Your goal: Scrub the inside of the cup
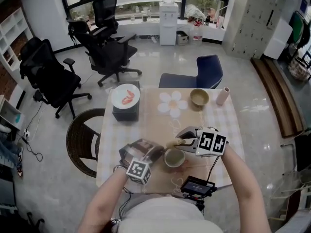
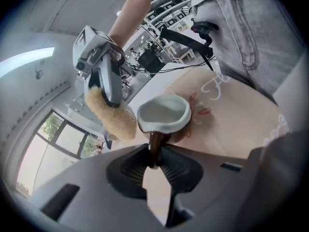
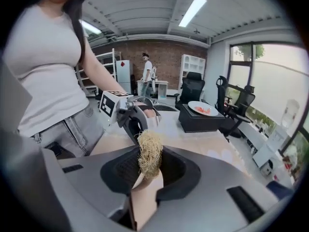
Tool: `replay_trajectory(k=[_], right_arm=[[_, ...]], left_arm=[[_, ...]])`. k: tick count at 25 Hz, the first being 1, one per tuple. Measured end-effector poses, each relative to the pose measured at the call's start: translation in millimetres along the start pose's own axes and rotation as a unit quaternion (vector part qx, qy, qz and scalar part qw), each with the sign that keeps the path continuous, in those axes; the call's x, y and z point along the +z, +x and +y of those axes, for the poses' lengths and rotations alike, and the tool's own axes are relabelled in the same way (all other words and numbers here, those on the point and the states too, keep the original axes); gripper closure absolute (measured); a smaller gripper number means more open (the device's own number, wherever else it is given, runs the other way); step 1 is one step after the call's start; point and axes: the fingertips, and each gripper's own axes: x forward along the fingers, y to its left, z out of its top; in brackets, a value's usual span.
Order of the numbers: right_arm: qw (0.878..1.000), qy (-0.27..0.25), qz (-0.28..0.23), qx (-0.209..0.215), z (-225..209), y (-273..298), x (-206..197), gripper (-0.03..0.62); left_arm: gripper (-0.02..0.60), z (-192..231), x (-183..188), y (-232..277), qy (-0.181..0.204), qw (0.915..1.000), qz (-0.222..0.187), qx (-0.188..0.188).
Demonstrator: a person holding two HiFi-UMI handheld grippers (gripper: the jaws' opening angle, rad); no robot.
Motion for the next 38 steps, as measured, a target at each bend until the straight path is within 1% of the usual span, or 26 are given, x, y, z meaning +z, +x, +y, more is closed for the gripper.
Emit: replay_trajectory(k=[3, 6, 13, 16, 20, 23, 26, 29, 32, 35, 38], right_arm=[[0.997, -0.071, 0.035, 0.025, 11, 8, 10, 0.506], [0.988, -0.125, 0.084, 0.046, 16, 16, 9, 0.506], [0.972, -0.175, 0.142, 0.064, 11, 28, 4, 0.507], [0.966, -0.186, 0.164, 0.076, 9, 34, -4, 0.507], [0.964, -0.161, 0.179, 0.112, 4, 43, -9, 0.507], [0.956, -0.147, 0.210, 0.139, -2, 50, -14, 0.507], [0.951, -0.107, 0.239, 0.163, -8, 56, -19, 0.507], [0.949, -0.064, 0.247, 0.184, -11, 66, -27, 0.507], [0.952, -0.018, 0.237, 0.193, -11, 71, -35, 0.507], [0.958, 0.039, 0.210, 0.190, -16, 69, -42, 0.507], [0.962, 0.091, 0.183, 0.183, -20, 63, -52, 0.507]], left_arm=[[0.520, 2, 1, -2, 0.002, 1.0000, 0.006, 0.001], [0.520, 3, 3, -3, 0.002, 1.0000, 0.008, 0.001], [0.520, 1, 2, -3, -0.004, 0.9999, 0.013, -0.001], [0.520, 0, 2, -1, 0.005, 0.9999, 0.009, -0.001], [0.521, -1, 2, 1, 0.012, 0.9999, 0.007, 0.000], [0.520, 2, 5, -3, 0.028, 0.9996, 0.010, 0.002], [0.520, 3, 9, -3, 0.044, 0.9990, 0.008, 0.002], [0.521, 2, 9, -3, 0.047, 0.9988, 0.009, 0.001], [0.520, 2, 10, -3, 0.050, 0.9987, 0.011, 0.005], [0.520, 3, 10, -4, 0.055, 0.9984, 0.011, 0.009], [0.522, 3, 10, -4, 0.060, 0.9980, 0.008, 0.016]])
